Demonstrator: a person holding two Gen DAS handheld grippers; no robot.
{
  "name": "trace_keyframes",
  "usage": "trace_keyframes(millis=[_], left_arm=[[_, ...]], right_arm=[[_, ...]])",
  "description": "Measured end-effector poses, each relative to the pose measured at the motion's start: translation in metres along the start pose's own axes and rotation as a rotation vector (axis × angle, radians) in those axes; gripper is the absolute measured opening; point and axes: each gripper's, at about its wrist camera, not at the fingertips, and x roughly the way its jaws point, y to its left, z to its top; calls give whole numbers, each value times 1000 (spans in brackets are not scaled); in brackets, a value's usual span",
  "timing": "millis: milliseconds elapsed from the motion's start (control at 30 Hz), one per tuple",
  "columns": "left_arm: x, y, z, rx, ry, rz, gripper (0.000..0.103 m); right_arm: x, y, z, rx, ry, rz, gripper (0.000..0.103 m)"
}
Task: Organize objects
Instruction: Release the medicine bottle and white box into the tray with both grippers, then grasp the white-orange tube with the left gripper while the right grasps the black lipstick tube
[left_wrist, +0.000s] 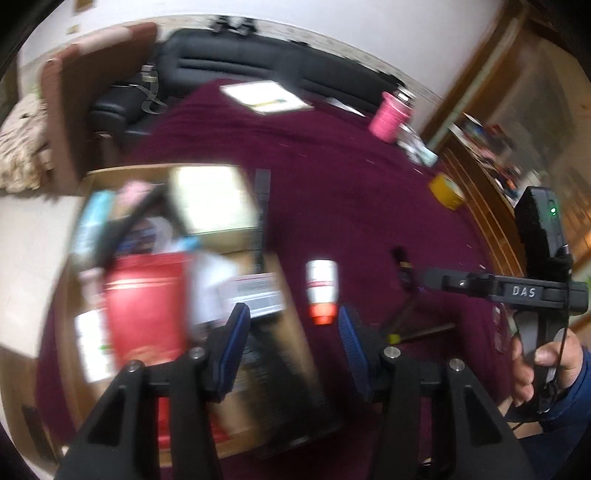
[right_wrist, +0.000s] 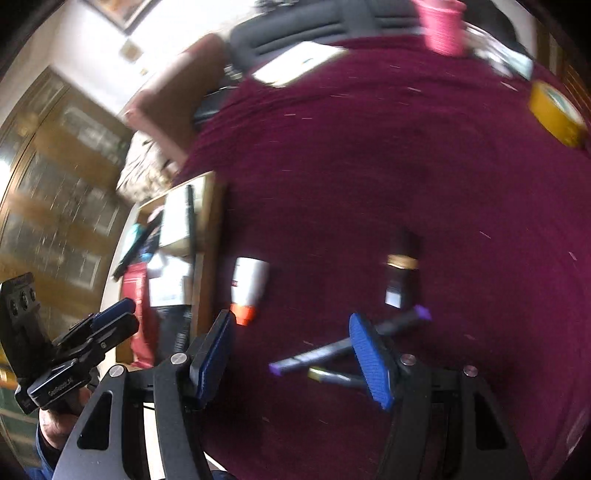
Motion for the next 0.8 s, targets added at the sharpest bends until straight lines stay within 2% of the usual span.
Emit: trace_keyframes(millis=[233,333,533,600,633,667,800], left_arm=[[79,-49,19,78,140,34,49],[104,-55,24,90,173,97,49],[133,-56,28,75,226,153,47],[139,-54,27,71,234,164,41],[142,-52,26,65,241,165,33],[144,-51,25,55,245,161,30],[144,-54,18,53,239,156,27]], right_arm=[[-27,-59,-14,104,-13,-27,69],[-38,-71,-17,125,-27,-37,69],[-45,-84,-18,144,-37,-50,70],[-42,-86,-15,143,-32,-54,70],[-40,-84,-13,139,-29,-55,70],[-38,-83,-11,133,-27,-56,70],[-26,-77,4,100,-10,-71,70]])
